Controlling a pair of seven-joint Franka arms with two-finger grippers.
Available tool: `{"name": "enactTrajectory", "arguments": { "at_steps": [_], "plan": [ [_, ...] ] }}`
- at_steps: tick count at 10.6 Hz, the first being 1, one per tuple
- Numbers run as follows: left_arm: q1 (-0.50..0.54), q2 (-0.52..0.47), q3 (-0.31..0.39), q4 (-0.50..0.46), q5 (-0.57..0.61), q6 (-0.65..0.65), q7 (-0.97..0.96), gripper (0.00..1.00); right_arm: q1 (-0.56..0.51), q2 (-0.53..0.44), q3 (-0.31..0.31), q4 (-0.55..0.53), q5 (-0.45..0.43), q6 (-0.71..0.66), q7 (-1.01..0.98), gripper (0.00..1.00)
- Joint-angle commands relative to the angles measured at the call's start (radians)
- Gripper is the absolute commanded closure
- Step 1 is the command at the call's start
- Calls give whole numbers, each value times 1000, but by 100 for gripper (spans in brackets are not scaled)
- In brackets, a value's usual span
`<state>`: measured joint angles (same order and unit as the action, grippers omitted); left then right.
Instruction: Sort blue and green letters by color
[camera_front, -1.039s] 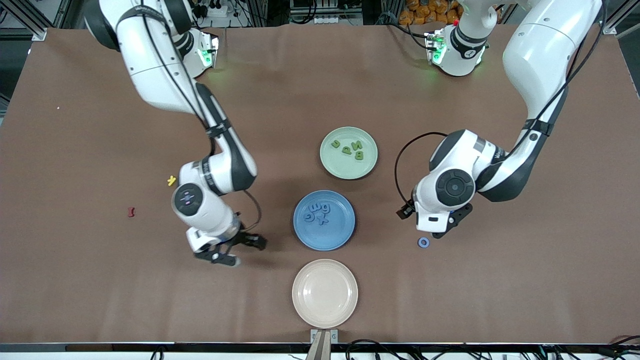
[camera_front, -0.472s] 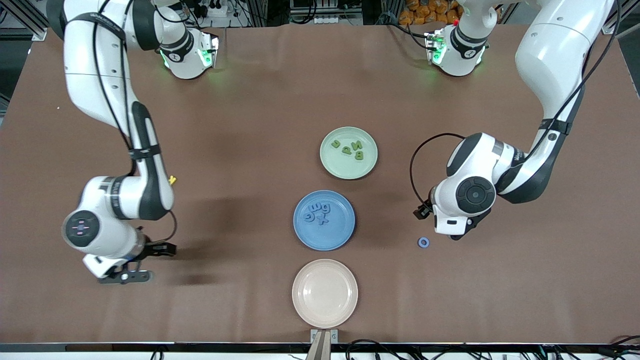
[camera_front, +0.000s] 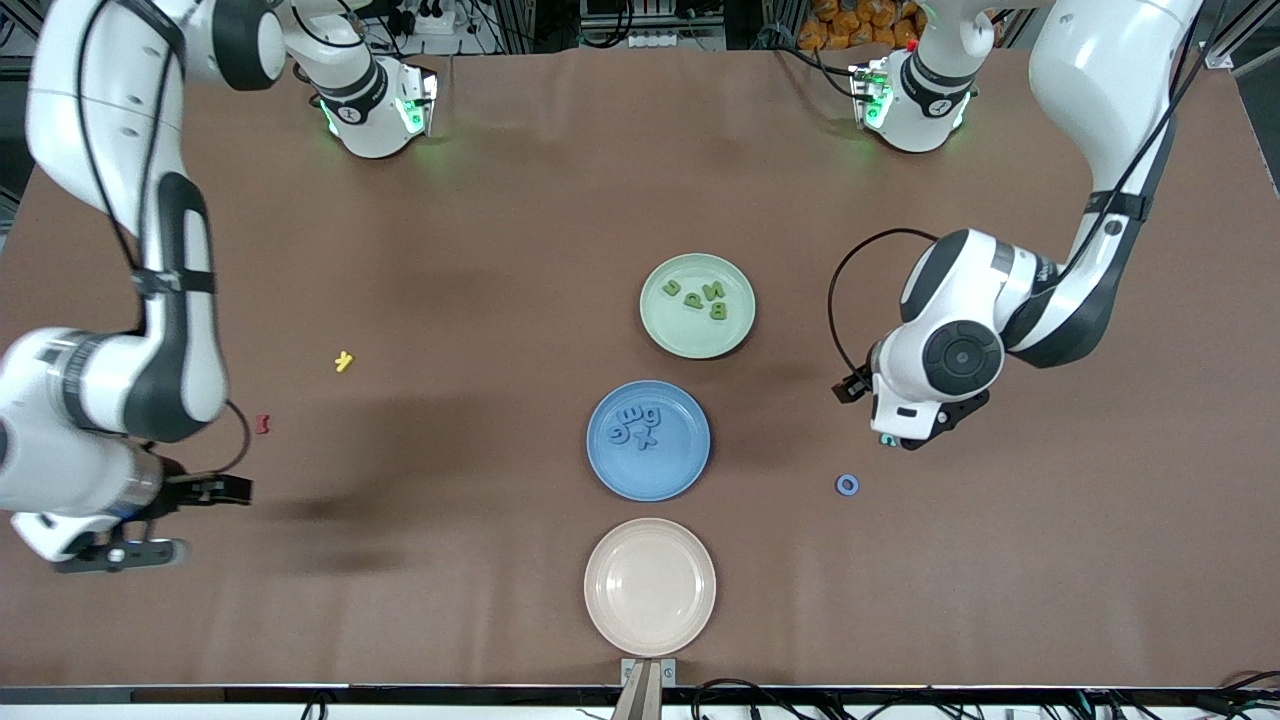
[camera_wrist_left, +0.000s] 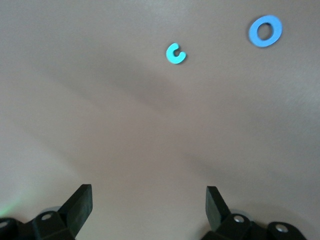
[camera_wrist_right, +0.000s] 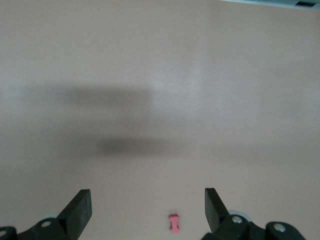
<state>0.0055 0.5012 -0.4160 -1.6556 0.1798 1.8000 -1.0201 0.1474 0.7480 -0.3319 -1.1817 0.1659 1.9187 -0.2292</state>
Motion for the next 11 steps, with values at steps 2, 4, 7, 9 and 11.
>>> {"name": "enactTrajectory", "arguments": {
  "at_steps": [2, 4, 7, 9, 11],
  "plan": [
    [-51, -214, 121, -179, -146, 7, 222, 0, -45, -209, 14, -15, -6, -206, -9, 0],
    [-73, -272, 181, -208, -192, 7, 331, 0, -42, -292, -16, -16, -11, -314, 2, 0],
    [-74, -349, 235, -210, -212, 1, 437, 0, -42, -398, -32, -29, -12, -439, 17, 0],
    [-78, -400, 282, -194, -209, 2, 527, 0, -26, -488, -32, -71, -14, -464, 106, 0],
    [-78, -455, 362, -144, -200, 2, 633, 0, 13, -557, -29, -122, -43, -474, 200, 0]
  ]
}}
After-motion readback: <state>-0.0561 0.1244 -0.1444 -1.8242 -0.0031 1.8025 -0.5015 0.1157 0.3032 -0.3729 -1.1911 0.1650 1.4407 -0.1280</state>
